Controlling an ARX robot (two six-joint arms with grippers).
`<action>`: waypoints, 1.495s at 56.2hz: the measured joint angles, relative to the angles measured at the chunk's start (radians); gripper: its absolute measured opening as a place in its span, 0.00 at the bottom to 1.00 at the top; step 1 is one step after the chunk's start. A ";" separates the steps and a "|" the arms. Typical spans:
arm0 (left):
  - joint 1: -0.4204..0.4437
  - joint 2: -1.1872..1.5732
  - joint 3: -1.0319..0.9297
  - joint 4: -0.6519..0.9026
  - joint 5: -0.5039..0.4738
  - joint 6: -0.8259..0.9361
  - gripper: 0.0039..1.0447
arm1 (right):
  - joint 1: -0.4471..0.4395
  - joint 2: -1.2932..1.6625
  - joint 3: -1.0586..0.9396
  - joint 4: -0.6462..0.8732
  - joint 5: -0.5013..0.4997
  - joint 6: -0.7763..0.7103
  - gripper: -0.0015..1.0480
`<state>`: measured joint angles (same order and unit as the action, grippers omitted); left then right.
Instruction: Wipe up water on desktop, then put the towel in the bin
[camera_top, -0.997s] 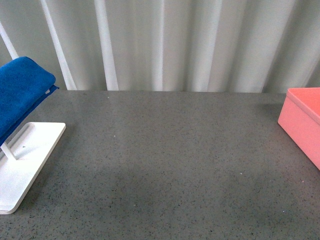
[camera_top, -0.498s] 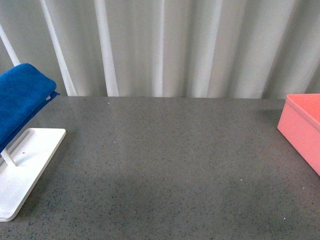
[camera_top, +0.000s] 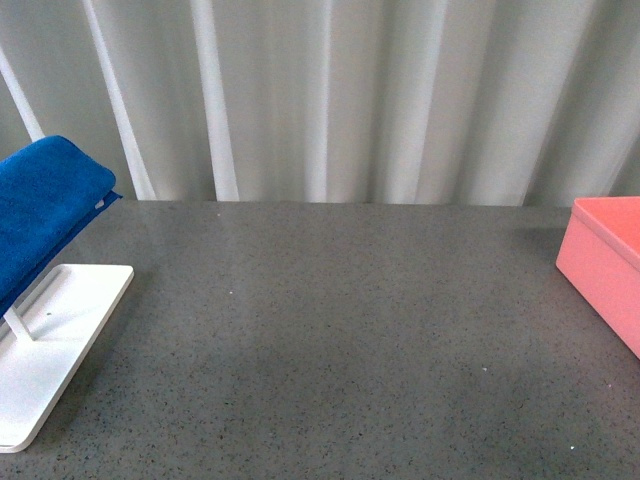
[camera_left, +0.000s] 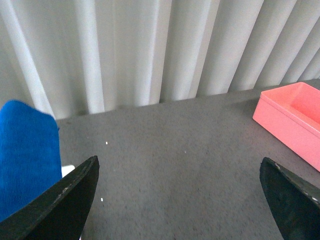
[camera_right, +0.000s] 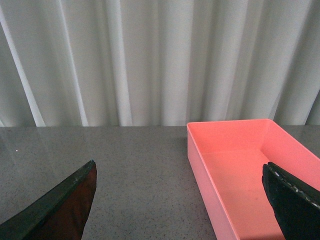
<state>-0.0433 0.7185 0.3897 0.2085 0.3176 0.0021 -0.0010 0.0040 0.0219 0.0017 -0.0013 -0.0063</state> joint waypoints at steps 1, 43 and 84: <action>-0.006 0.034 0.018 0.016 -0.007 0.005 0.94 | 0.000 0.000 0.000 0.000 0.000 0.000 0.93; 0.085 1.192 0.935 -0.151 -0.375 0.442 0.94 | 0.000 0.000 0.000 0.000 0.000 0.000 0.93; 0.139 1.265 0.940 -0.260 -0.368 0.422 0.94 | 0.000 0.000 0.000 0.000 0.000 0.000 0.93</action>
<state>0.0959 1.9835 1.3300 -0.0513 -0.0505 0.4244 -0.0010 0.0040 0.0219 0.0017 -0.0010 -0.0063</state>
